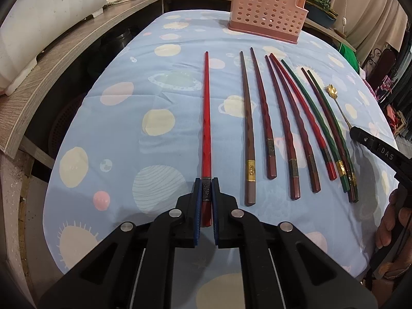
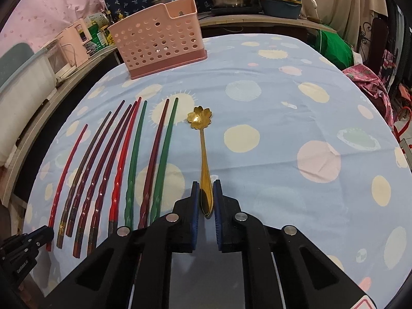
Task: Organize utensils
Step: 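Lift the red chopstick with the left tool while the right tool lifts the spoon toward the pink basket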
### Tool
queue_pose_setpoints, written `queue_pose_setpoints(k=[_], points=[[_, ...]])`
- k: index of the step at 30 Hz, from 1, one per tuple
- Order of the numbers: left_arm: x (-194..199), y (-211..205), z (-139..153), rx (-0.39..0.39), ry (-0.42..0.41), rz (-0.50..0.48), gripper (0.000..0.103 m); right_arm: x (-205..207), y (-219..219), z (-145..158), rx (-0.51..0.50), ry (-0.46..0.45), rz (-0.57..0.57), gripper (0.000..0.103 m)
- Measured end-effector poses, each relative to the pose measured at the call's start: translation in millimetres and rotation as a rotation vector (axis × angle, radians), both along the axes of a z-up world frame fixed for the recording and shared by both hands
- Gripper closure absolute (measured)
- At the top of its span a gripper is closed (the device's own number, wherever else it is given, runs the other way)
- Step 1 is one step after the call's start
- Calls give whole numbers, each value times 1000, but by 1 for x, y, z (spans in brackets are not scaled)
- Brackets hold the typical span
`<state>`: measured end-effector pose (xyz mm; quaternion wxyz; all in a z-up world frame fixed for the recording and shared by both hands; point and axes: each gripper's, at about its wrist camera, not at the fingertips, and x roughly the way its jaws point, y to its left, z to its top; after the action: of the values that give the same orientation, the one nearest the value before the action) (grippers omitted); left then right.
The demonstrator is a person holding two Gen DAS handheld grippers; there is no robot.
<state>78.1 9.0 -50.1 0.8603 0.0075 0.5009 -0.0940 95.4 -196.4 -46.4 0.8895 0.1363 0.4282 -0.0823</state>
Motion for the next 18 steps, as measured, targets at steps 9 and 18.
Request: queue_pose_setpoints(k=[9,18], points=[[-1,-1,0,4,-16,2,96,-10,3,-1,-4,-20,6,93],[-5,0,-1,1,-23,3,96,-19,2,-1,25,-17,5,93]])
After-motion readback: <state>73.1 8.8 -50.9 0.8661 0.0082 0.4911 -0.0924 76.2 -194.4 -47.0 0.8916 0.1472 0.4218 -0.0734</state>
